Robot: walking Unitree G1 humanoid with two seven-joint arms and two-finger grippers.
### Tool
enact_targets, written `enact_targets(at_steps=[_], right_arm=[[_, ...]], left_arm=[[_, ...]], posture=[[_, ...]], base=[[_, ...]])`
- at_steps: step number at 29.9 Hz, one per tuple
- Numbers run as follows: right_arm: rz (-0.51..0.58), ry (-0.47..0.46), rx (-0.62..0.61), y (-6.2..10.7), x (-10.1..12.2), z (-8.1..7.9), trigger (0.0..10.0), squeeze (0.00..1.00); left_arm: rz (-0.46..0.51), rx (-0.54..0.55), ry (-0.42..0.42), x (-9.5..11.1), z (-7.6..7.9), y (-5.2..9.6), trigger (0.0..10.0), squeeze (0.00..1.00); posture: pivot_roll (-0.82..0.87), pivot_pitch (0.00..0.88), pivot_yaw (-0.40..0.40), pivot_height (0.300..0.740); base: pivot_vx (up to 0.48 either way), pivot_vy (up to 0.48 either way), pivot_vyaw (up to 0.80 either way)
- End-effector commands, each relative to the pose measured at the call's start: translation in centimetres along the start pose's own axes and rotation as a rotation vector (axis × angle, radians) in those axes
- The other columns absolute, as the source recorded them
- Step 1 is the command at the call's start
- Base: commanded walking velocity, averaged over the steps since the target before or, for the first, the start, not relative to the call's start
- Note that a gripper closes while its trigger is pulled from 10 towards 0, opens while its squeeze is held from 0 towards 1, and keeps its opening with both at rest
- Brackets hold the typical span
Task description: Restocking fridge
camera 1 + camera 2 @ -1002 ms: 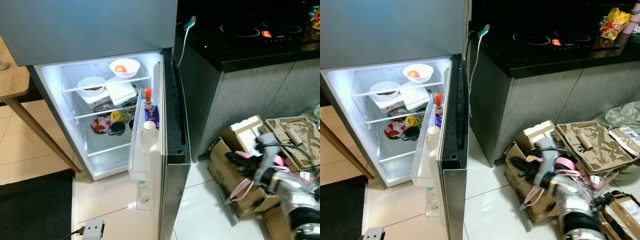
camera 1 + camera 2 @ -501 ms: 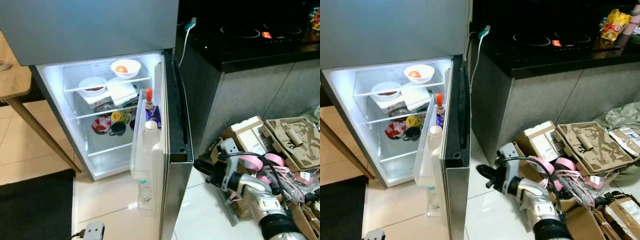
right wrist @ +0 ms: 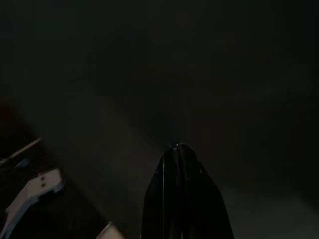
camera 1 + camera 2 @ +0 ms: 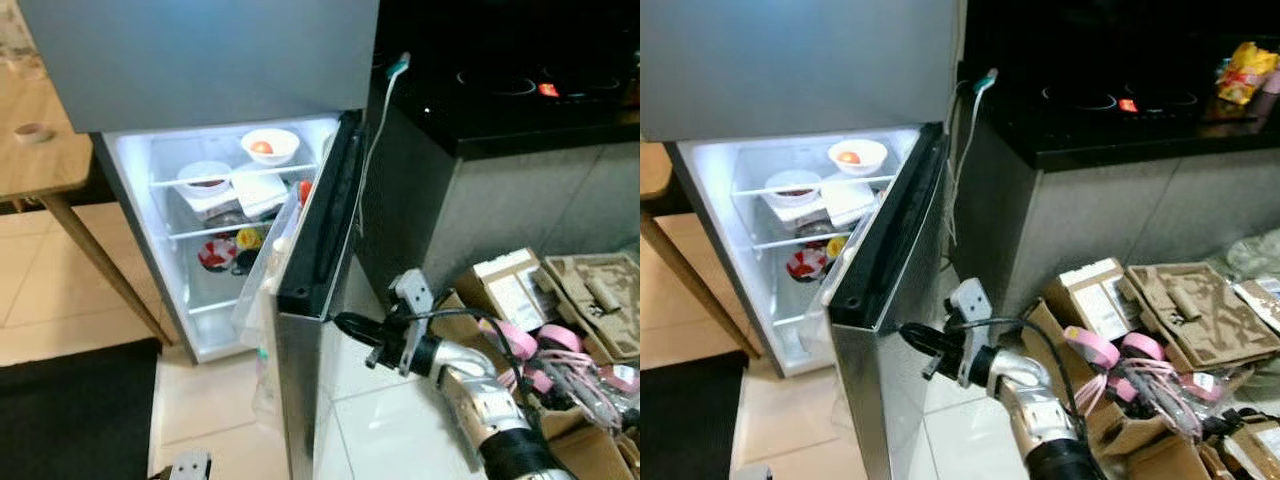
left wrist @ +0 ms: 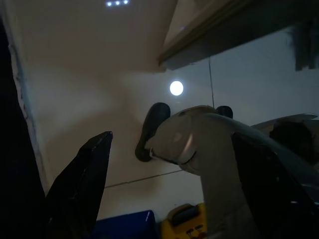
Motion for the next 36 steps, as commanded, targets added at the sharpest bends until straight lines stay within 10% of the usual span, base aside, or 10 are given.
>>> enact_targets(at_steps=[1, 36], right_arm=[[-0.001, 0.028, -0.002, -0.2, 0.3, -0.2, 10.0, 0.0], [0.013, 0.088, -0.146, -1.6, 2.2, 2.3, 10.0, 0.0]], left_arm=[[-0.017, 0.009, -0.001, -0.2, -0.6, 0.2, 10.0, 0.0], [-0.019, 0.039, 0.027, -0.1, -1.8, 0.6, 10.0, 0.0]], posture=[[0.0, 0.0, -0.071, 0.74], [0.01, 0.0, -0.084, 0.74]], base=[[0.0, 0.0, 0.76], [0.0, 0.0, 0.76]])
Point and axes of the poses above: a point about 5 cm out from each wrist's last joint towards the gripper, its own y axis pointing back from the gripper into the wrist, its own x axis along the axis of the wrist's last joint, z = x × y, the point moved 5 cm from there along -y, pointing out of the wrist towards the gripper, and after that the axes turned 2 degrees about y, right-handed, at the moved point
